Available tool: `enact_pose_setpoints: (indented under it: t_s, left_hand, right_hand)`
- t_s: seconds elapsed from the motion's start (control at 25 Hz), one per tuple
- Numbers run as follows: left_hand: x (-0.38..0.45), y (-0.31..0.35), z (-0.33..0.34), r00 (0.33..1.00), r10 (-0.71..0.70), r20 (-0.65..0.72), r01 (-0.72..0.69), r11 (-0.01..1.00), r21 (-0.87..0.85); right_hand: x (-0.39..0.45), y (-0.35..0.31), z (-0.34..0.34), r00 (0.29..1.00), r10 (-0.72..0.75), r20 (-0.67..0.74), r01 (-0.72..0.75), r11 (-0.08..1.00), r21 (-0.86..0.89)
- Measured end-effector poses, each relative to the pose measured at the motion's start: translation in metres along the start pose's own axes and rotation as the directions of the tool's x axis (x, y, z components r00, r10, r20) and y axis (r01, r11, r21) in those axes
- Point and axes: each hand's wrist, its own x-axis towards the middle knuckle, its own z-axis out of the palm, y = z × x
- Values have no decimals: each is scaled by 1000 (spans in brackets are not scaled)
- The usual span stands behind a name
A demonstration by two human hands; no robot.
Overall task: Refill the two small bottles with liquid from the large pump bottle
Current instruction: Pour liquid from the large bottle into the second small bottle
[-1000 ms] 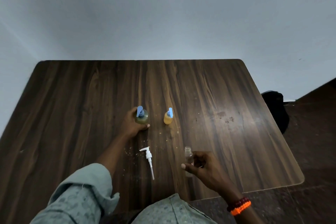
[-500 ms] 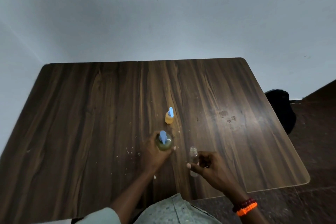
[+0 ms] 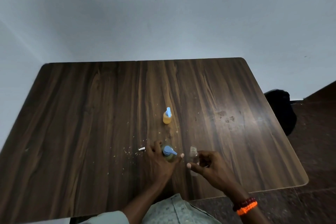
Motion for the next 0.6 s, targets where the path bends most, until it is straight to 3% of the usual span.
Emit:
enact_pose_setpoints:
  t_s: [0.24, 0.44, 0.6]
  left_hand:
    - [-18, -20, -7, 998, -23, 52, 32, 985, -172]
    - [-12, -42, -16, 982, 183, 57, -144, 901, -410]
    - [7, -37, -13, 942, 324, 89, -281, 904, -322]
  right_hand:
    - [0, -2, -2, 1000, 6, 9, -6, 1000, 12]
    - [-3, -1, -12, 1000, -3, 5, 3, 999, -39]
    - [-5, 2, -18, 1000, 23, 10, -22, 998, -59]
